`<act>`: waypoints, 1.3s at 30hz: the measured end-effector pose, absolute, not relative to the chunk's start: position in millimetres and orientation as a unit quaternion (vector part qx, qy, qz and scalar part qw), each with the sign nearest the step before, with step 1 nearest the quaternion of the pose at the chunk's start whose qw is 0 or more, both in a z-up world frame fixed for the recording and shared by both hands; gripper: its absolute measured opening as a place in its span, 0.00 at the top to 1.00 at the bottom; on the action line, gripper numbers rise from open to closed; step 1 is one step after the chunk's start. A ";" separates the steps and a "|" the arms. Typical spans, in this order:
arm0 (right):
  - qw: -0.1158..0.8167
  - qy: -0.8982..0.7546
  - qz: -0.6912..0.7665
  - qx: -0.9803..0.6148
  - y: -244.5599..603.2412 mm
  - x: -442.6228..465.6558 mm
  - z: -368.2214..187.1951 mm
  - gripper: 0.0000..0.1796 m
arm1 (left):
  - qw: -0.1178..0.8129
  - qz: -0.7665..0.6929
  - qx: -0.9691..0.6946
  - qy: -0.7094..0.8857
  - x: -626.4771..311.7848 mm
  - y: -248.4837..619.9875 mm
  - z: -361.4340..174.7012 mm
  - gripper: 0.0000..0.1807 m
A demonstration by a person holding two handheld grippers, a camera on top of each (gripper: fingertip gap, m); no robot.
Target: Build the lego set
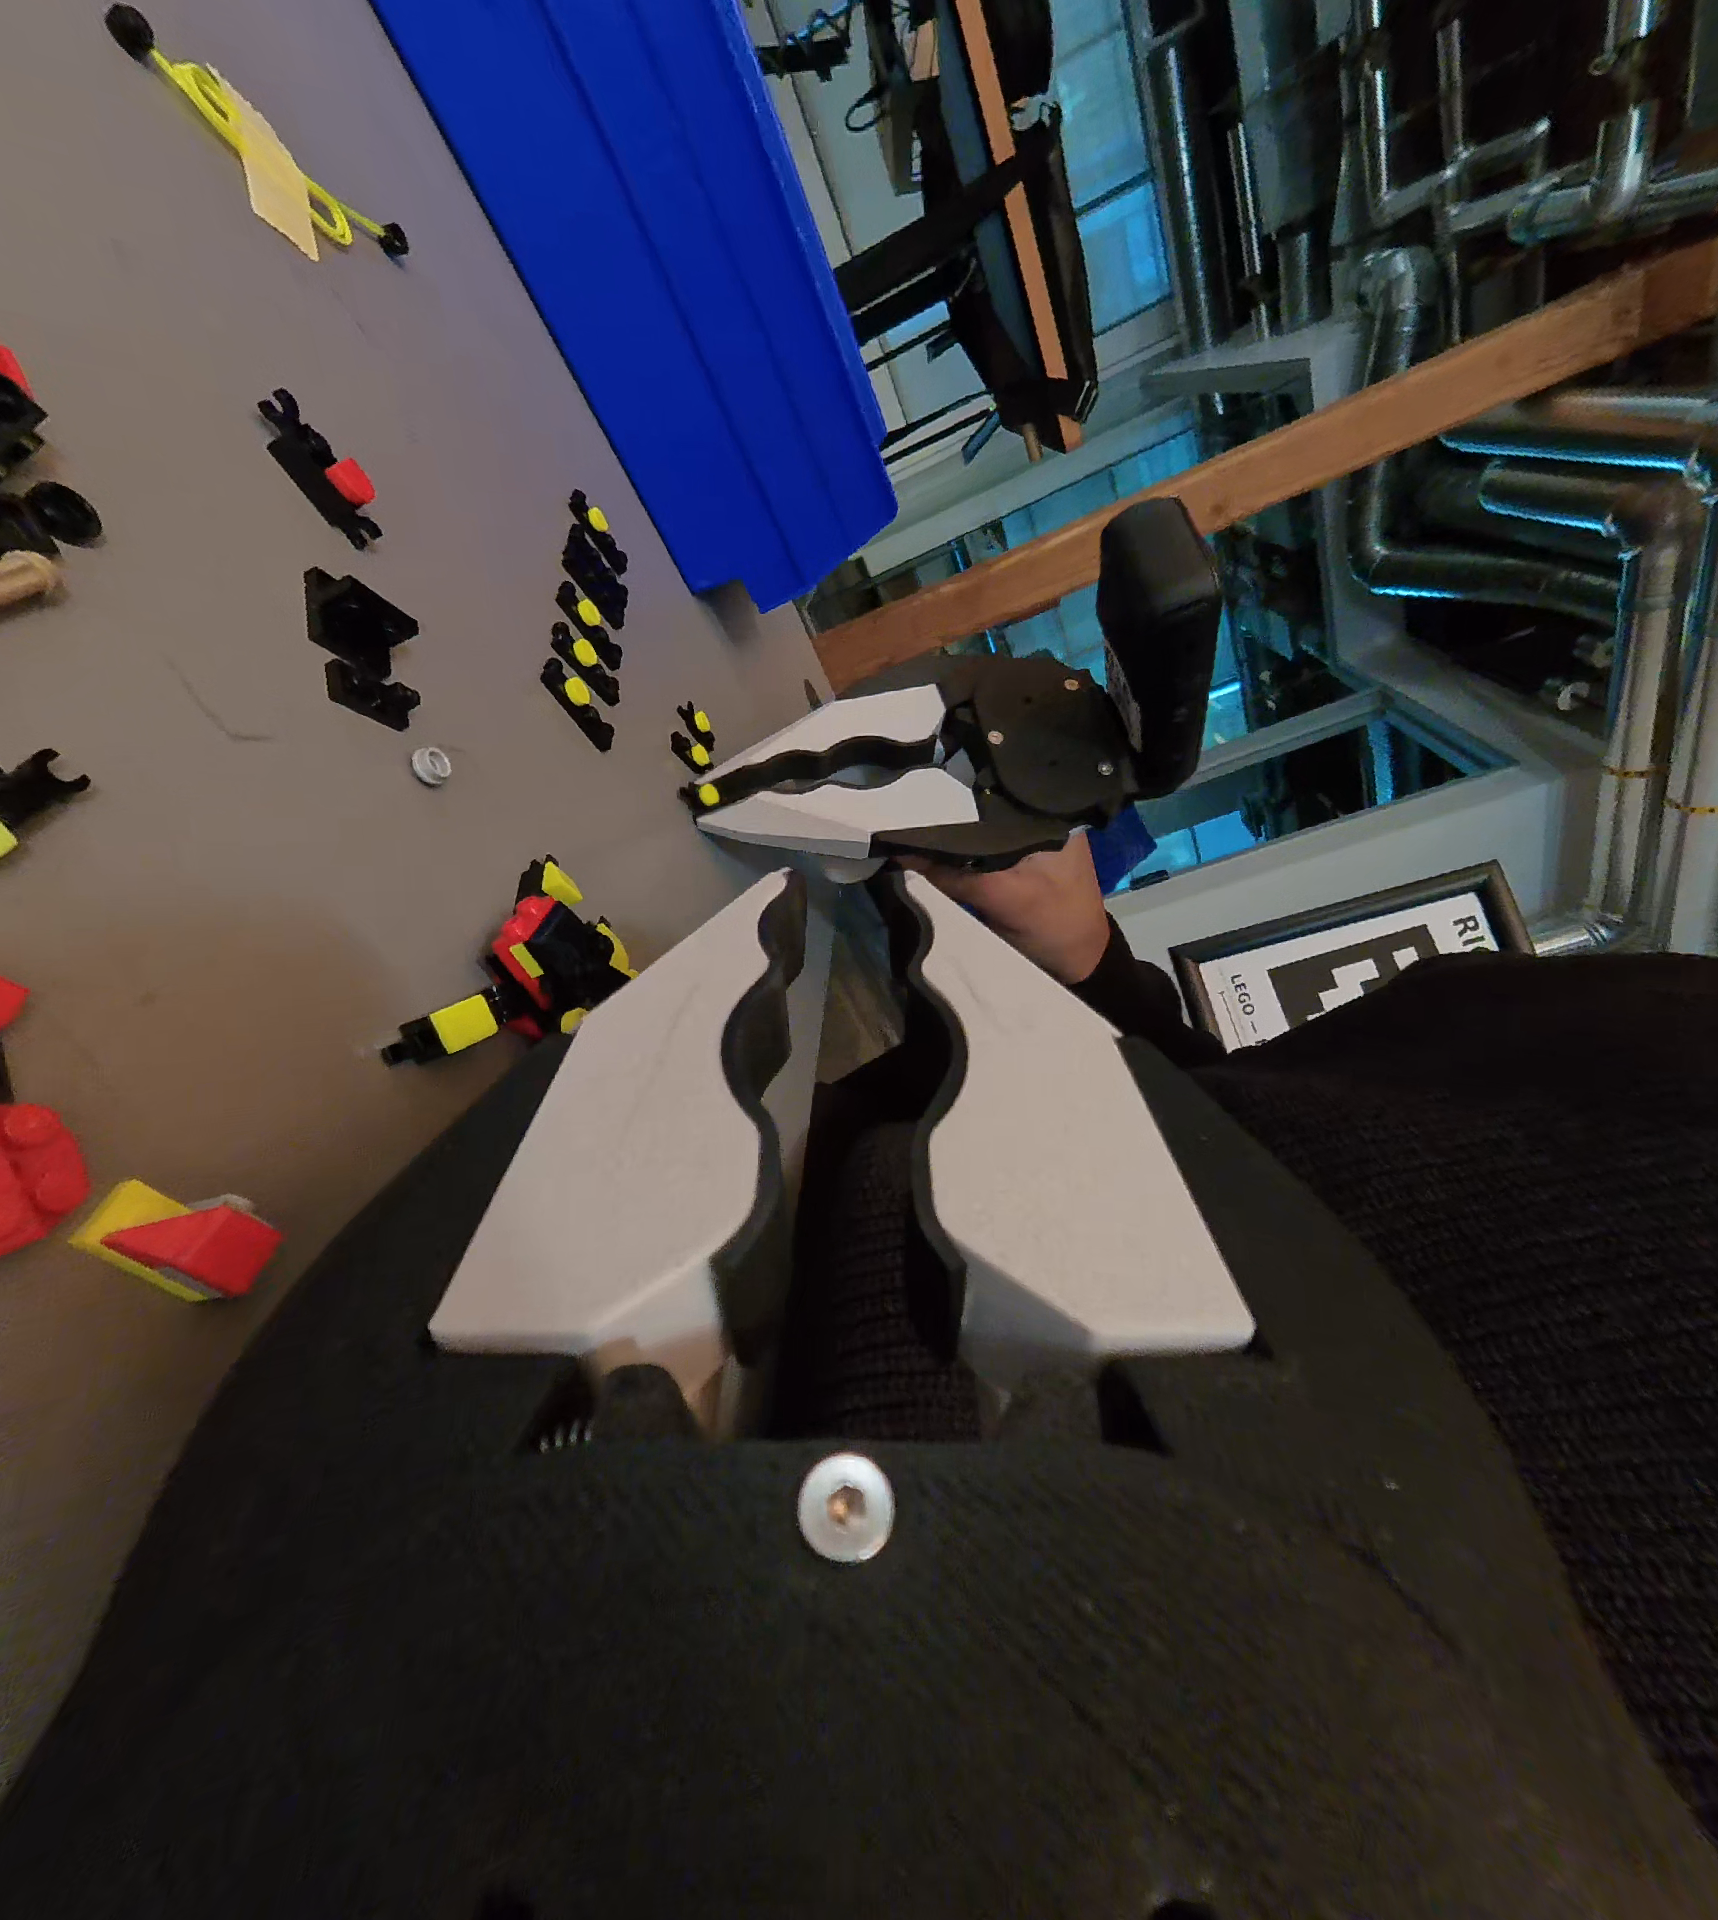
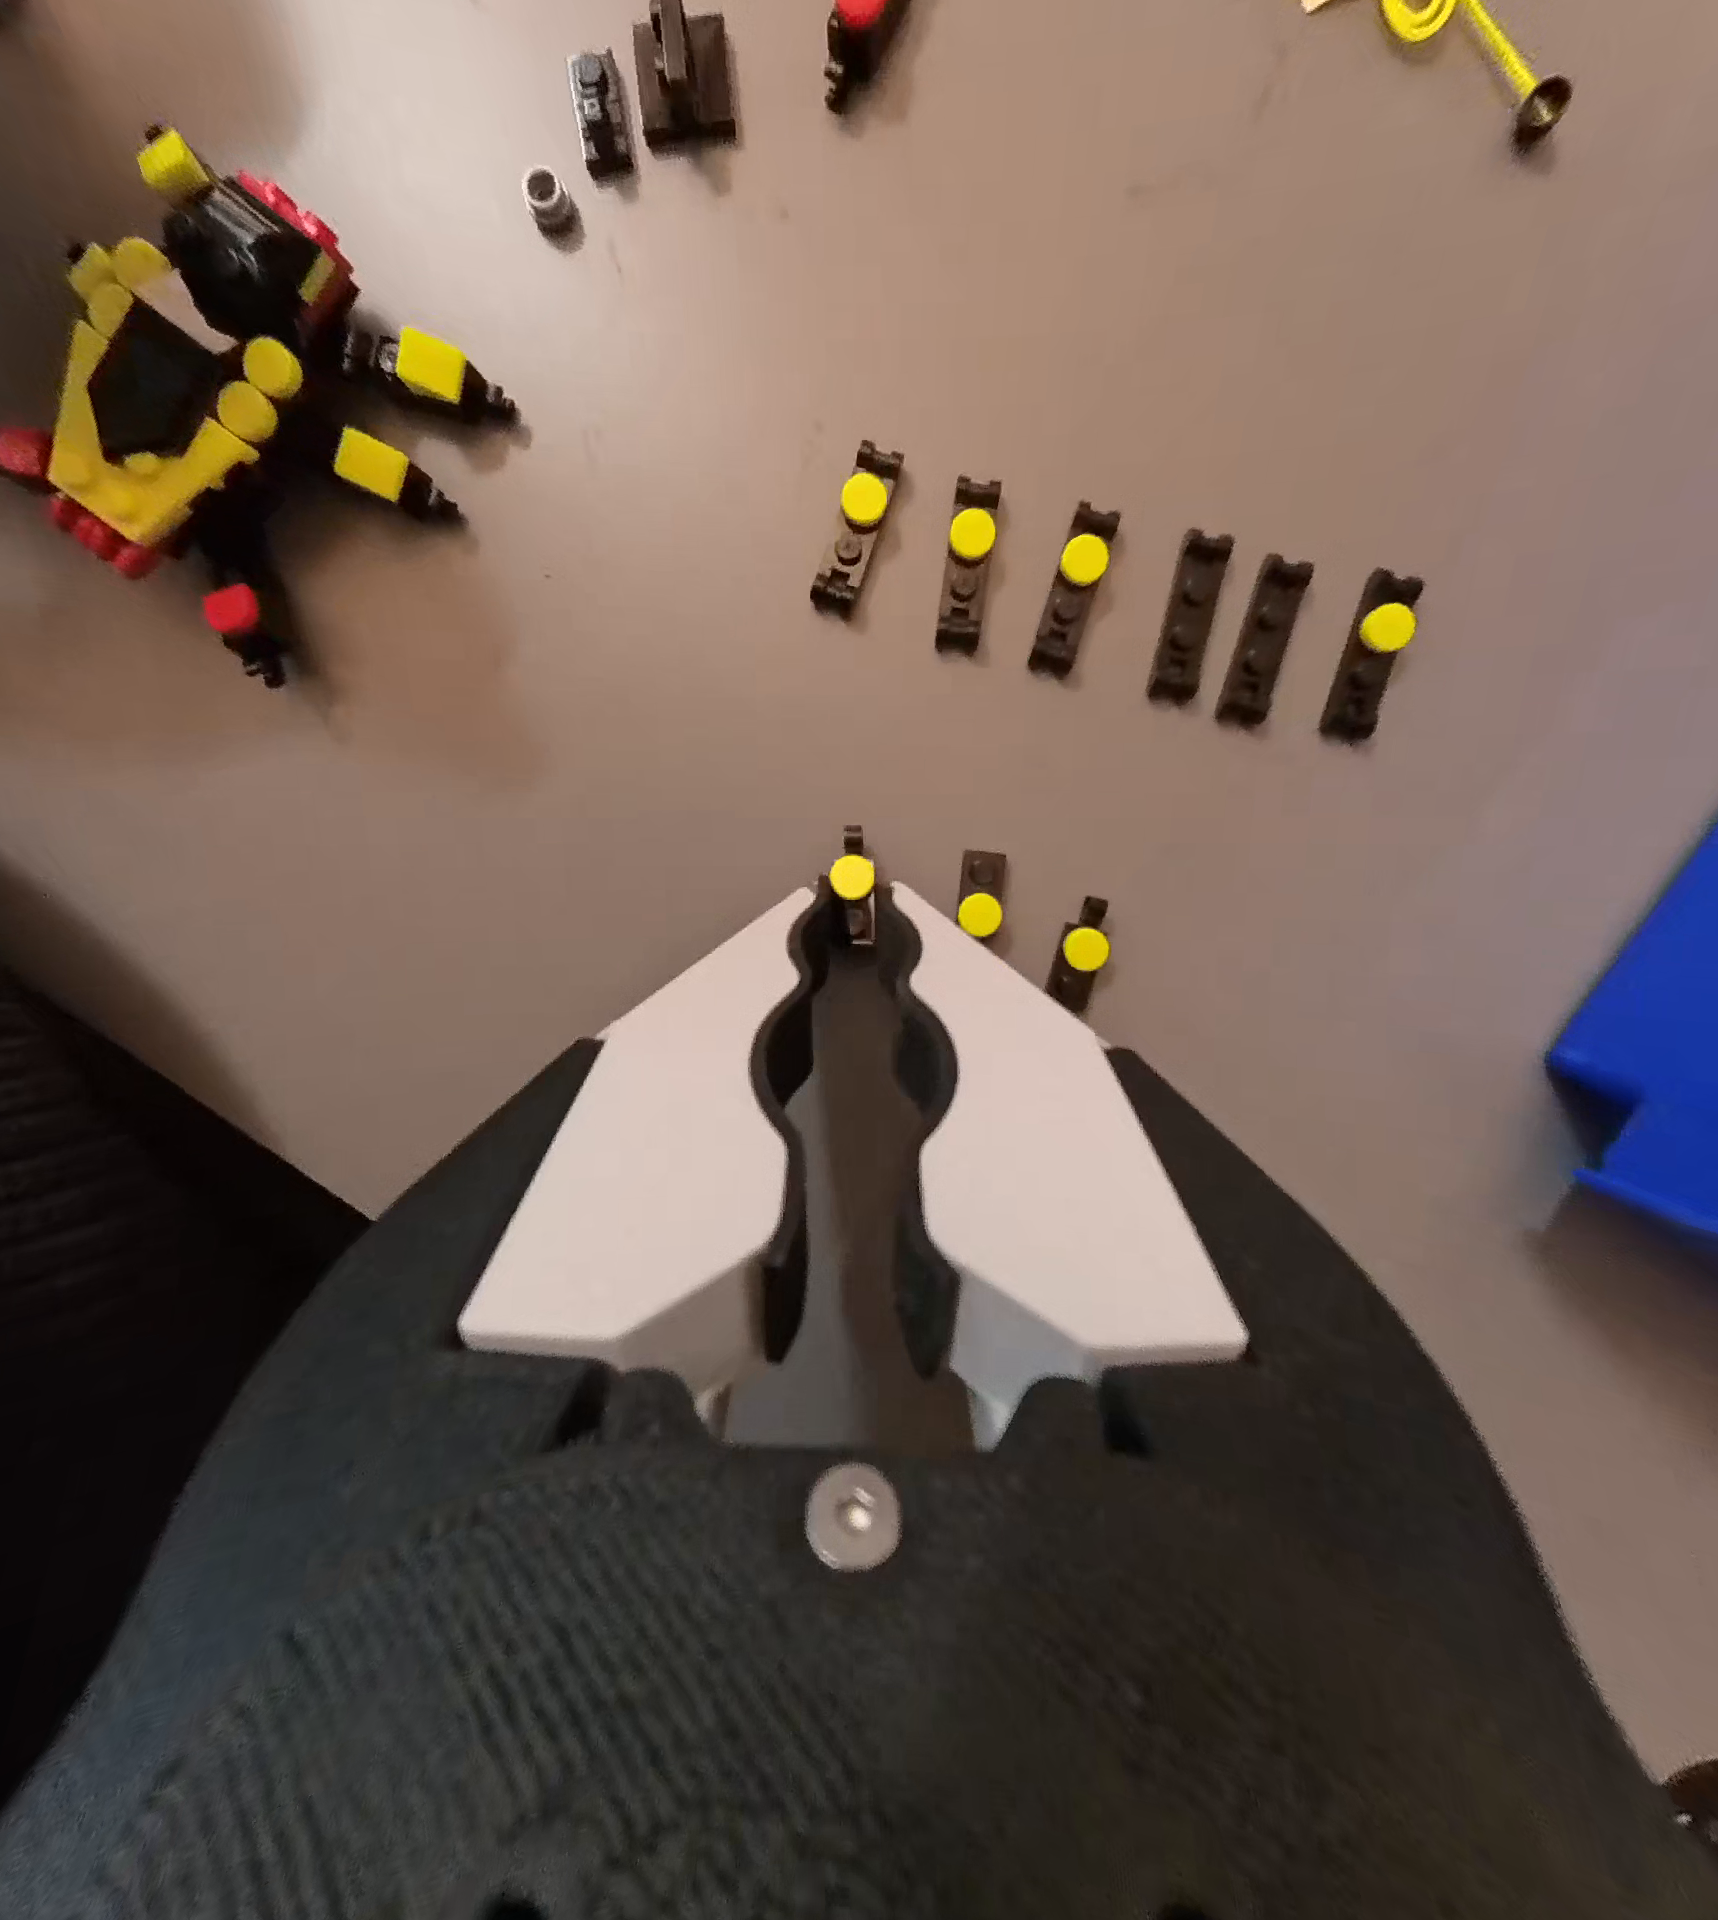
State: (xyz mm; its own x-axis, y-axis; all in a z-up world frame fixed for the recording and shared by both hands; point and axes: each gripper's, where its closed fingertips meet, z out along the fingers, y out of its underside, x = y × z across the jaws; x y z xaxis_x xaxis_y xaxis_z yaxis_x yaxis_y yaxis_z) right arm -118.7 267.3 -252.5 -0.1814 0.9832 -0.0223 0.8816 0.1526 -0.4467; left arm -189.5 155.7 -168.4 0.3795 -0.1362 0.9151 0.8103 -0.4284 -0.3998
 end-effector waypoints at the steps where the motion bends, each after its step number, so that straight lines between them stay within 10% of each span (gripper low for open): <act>1: 0.137 -0.746 0.184 -0.625 267.8 -118.5 -252.5 0.96 | 0.476 -0.496 -0.683 -0.247 -190.3 155.4 -167.9 0.92; 8: 0.167 -0.747 0.205 -0.610 273.2 -120.7 -233.3 0.94 | 0.497 -0.438 -0.710 -0.237 -203.7 149.5 -167.1 0.92; 15: 0.420 -0.658 0.393 -0.486 273.0 -169.1 -121.0 1.00 | 0.538 -0.261 -0.765 -0.238 -262.4 119.1 -164.6 0.88; 27: 0.361 -0.678 0.468 -0.438 223.6 -246.7 -143.1 1.00 | 0.510 0.078 -0.851 -0.098 -294.3 94.8 -179.0 0.90; 34: 0.358 -0.742 0.413 -0.389 217.0 -234.9 -169.9 0.99 | 0.511 0.027 -0.848 -0.135 -304.2 85.7 -184.2 0.94; 37: 0.363 -0.722 0.440 -0.391 213.5 -229.0 -156.7 0.75 | 0.488 0.113 -0.860 -0.100 -327.5 62.1 -183.7 0.97; 39: 0.330 -0.727 0.462 -0.386 204.6 -222.4 -158.7 0.90 | 0.486 0.143 -0.857 -0.093 -338.4 51.6 -183.6 1.00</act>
State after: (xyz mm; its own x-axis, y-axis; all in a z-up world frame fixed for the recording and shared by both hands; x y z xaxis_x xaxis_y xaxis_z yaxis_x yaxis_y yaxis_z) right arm -222.4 204.6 -158.7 -0.4841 0.8662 0.1239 0.2564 0.2758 -0.9264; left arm -338.4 51.6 -183.6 0.9415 0.2990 -0.1554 0.0200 -0.5100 -0.8599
